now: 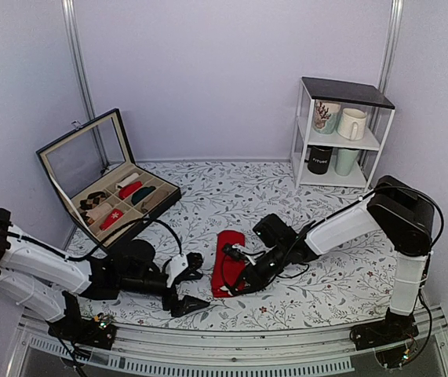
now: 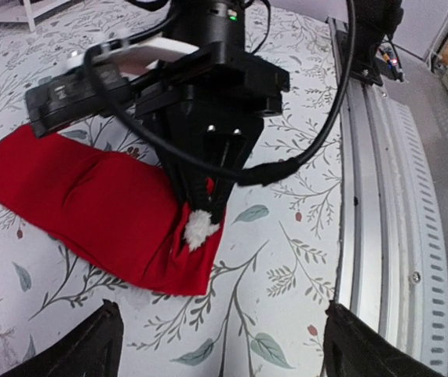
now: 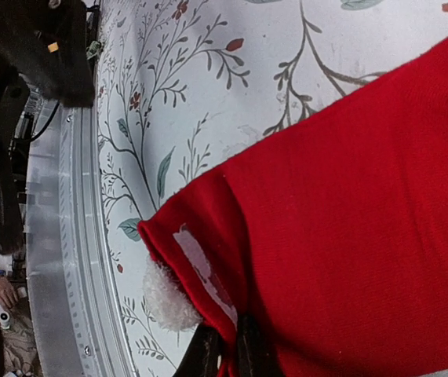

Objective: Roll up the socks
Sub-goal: Roll a pair of socks at the center of the board.

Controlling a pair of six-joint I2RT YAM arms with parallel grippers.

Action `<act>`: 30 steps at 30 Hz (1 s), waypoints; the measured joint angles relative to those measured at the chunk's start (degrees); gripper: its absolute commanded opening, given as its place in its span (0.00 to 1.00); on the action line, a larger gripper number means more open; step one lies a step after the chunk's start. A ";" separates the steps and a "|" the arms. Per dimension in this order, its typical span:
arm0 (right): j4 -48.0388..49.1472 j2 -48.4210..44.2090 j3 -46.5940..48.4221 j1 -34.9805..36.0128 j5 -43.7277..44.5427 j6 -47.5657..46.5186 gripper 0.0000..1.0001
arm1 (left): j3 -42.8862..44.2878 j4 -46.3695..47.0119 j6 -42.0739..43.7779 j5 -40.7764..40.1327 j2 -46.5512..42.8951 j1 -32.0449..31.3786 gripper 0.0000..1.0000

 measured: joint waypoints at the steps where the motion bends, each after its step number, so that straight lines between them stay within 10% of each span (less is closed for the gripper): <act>1: -0.20 0.17 0.17 0.00 -0.31 0.28 0.10 | 0.61 1.07 0.57 -0.79 1.49 -0.96 0.87; 14: -2.45 0.79 1.11 -0.20 -1.64 1.27 0.10 | 2.16 20.00 9.88 -8.70 20.76 -6.71 0.69; 30: -5.14 0.81 1.46 -0.37 -3.32 0.83 0.10 | 5.55 22.05 10.25 -12.35 26.53 -6.73 0.40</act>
